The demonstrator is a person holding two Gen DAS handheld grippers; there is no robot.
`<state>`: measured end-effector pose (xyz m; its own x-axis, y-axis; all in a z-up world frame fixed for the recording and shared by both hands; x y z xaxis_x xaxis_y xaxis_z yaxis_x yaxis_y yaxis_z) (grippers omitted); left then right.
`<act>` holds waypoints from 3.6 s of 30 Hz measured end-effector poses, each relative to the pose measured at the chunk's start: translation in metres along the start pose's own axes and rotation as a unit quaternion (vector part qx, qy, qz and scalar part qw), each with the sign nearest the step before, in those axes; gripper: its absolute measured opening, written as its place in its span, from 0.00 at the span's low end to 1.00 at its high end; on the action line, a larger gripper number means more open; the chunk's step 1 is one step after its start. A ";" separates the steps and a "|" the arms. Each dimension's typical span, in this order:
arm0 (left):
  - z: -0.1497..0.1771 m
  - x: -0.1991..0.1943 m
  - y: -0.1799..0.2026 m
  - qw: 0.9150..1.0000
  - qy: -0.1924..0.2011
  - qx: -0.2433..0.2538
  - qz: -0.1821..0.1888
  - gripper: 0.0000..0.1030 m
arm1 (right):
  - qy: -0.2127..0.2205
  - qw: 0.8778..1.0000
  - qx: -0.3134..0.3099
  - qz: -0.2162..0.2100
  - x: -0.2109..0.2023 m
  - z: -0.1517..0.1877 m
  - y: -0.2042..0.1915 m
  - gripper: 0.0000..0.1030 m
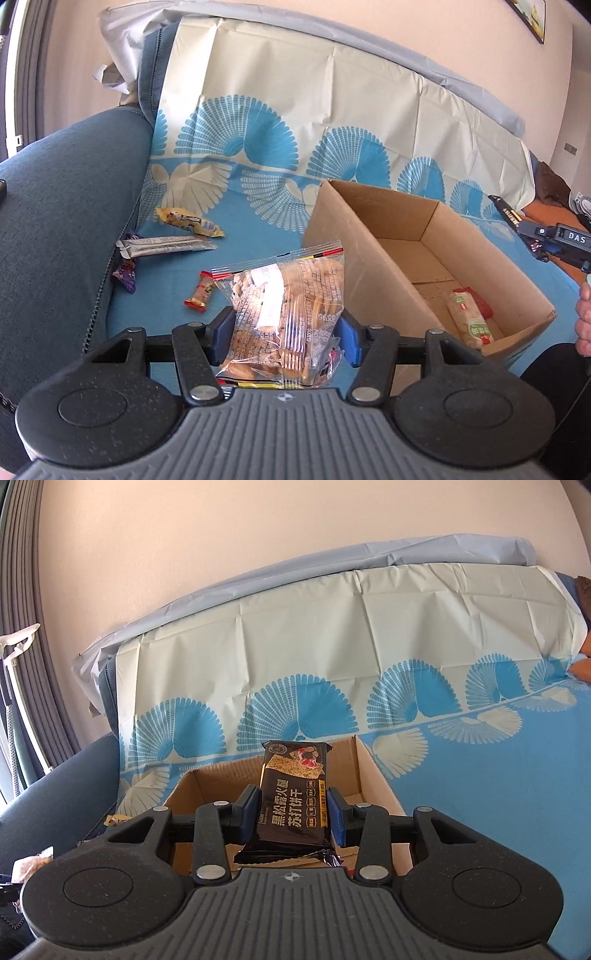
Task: Organize snacks
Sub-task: 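Carry the cracker bag and biscuit bar over the cardboard box, then open both tools to drop the cracker bag and biscuit bar into the box, then move both tools down to the yellow bar and white stick packet on the sofa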
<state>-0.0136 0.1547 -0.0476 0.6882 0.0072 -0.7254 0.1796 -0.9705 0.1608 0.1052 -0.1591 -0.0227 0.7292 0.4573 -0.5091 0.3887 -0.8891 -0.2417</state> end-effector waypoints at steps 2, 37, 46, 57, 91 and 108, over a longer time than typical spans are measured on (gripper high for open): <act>0.001 -0.001 0.011 1.000 0.001 -0.009 0.009 0.60 | -0.002 1.000 0.006 -0.007 0.002 0.000 0.003 0.40; -0.072 0.046 0.183 0.996 0.001 0.032 0.086 0.61 | -0.009 0.999 0.038 -0.037 0.013 0.000 0.017 0.40; -0.075 0.044 0.189 0.995 0.001 0.035 0.090 0.61 | -0.012 0.999 0.034 -0.037 0.012 0.000 0.016 0.40; -0.069 0.050 0.189 0.997 -0.029 0.030 0.071 0.80 | -0.026 0.999 0.028 -0.036 0.017 -0.001 0.016 0.58; -0.039 0.066 -0.084 0.959 0.078 -0.272 -0.025 0.26 | -0.086 0.993 -0.053 0.066 0.032 0.018 -0.012 0.37; -0.051 0.128 -0.148 0.898 0.096 -0.429 -0.015 0.33 | -0.196 0.957 -0.212 -0.007 0.112 -0.076 -0.155 0.17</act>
<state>0.0836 0.3111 -0.1298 0.7673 0.1512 -0.6233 0.6193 -0.4271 0.6588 0.1698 0.0312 0.0206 0.4866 0.3523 -0.7994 0.6521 -0.7554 0.0640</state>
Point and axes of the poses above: each gripper's, at about its wrist camera, not at the fingertips, and x roughly the way its jaws point, y to its right, z to its underside, the point moved 7 cm from there along x, roughly the way its jaws point, and after that the axes turned 13 degrees about -y, right-handed, at the moved point
